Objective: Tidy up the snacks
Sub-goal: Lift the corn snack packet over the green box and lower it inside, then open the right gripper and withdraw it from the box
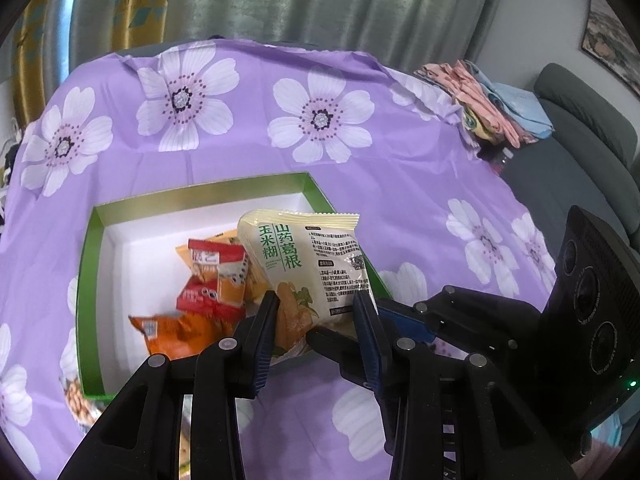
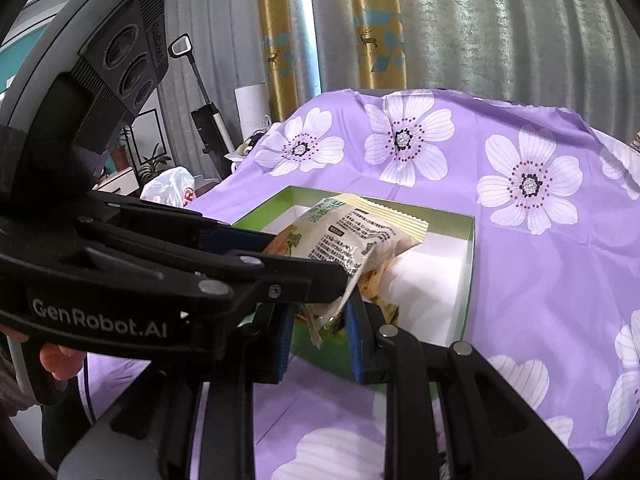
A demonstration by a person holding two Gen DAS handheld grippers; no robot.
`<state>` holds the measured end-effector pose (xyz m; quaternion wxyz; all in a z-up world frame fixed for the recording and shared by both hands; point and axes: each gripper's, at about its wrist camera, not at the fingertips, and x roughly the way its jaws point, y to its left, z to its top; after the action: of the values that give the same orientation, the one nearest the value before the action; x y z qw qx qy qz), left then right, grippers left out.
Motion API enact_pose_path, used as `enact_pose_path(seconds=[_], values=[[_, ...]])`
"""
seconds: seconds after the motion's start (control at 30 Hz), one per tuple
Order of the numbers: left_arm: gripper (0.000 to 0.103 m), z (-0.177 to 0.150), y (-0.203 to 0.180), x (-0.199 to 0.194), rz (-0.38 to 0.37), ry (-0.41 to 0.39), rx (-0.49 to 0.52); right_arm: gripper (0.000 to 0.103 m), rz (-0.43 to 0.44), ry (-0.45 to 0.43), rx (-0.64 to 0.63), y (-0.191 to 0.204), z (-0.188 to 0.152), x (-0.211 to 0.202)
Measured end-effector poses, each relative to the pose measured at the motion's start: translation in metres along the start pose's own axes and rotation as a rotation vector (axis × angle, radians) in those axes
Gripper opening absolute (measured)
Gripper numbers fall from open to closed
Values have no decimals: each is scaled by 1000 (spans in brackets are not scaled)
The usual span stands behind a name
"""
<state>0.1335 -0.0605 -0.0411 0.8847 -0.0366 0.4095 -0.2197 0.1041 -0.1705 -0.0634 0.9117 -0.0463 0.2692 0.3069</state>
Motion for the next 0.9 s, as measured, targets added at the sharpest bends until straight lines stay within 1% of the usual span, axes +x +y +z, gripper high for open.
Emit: enact_pose_path(seconds=[0.27, 0.73, 0.9], values=[[38, 9, 13, 24, 1, 31, -23, 24, -3, 31, 24, -16, 4, 21], [38, 5, 32, 56, 10, 108, -75, 25, -10, 147, 58, -24, -1, 58], [38, 5, 35, 58, 7, 114, -88, 26, -15, 178, 67, -24, -1, 65]])
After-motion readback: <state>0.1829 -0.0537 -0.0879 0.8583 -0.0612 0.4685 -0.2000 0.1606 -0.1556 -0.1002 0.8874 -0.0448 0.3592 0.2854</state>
